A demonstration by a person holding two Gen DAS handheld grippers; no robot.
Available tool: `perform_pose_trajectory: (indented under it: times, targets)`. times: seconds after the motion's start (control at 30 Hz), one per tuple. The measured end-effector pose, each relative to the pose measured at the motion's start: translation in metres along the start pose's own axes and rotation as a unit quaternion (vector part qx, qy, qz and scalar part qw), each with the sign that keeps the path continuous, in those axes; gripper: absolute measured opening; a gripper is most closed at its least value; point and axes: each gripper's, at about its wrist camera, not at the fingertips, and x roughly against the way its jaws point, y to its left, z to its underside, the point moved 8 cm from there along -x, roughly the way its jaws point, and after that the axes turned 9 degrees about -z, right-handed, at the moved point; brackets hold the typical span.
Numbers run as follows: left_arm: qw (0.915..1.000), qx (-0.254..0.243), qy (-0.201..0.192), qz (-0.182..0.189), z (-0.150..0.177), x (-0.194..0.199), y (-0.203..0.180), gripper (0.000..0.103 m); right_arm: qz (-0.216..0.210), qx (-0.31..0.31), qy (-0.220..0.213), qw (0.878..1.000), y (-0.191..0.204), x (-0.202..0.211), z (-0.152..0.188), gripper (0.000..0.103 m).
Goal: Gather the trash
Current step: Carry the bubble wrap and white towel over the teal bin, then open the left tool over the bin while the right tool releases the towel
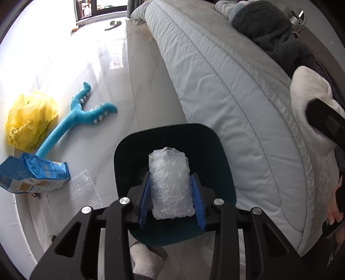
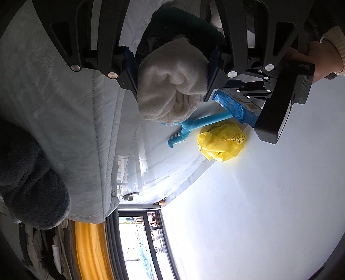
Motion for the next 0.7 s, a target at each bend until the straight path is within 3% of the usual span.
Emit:
perform_pose_trajectory:
  times: [0.1, 0.17, 0.37, 0.47, 0.6, 0.7]
  targets:
    - [1.0000, 0.004, 0.007, -0.003, 0.004, -0.001, 0.009, 0.045, -0.001, 0.004, 0.013, 1.000, 0.005, -0.013, 0.003, 0.055]
    - [0.9999, 0.010, 0.004, -0.004, 0.005, 0.002, 0.015, 0.056, 0.000, 0.003, 0.022, 1.000, 0.006, -0.022, 0.005, 0.055]
    - [0.9991, 0.028, -0.032, 0.000, -0.005, 0.020, 0.033, 0.073, 0.005, 0.000, 0.059, 0.998, 0.007, -0.049, 0.016, 0.055]
    - [0.9983, 0.023, -0.051, -0.014, -0.010, 0.028, 0.037, 0.076, 0.010, 0.003, 0.079, 0.997, 0.010, -0.061, 0.024, 0.055]
    - [0.9961, 0.028, -0.083, -0.006, -0.017, 0.044, 0.041, 0.078, 0.019, 0.004, 0.111, 0.994, 0.011, -0.077, 0.037, 0.055]
    - [0.9931, 0.028, -0.114, -0.009, -0.024, 0.058, 0.043, 0.087, 0.022, 0.000, 0.134, 0.991, 0.010, -0.088, 0.048, 0.055]
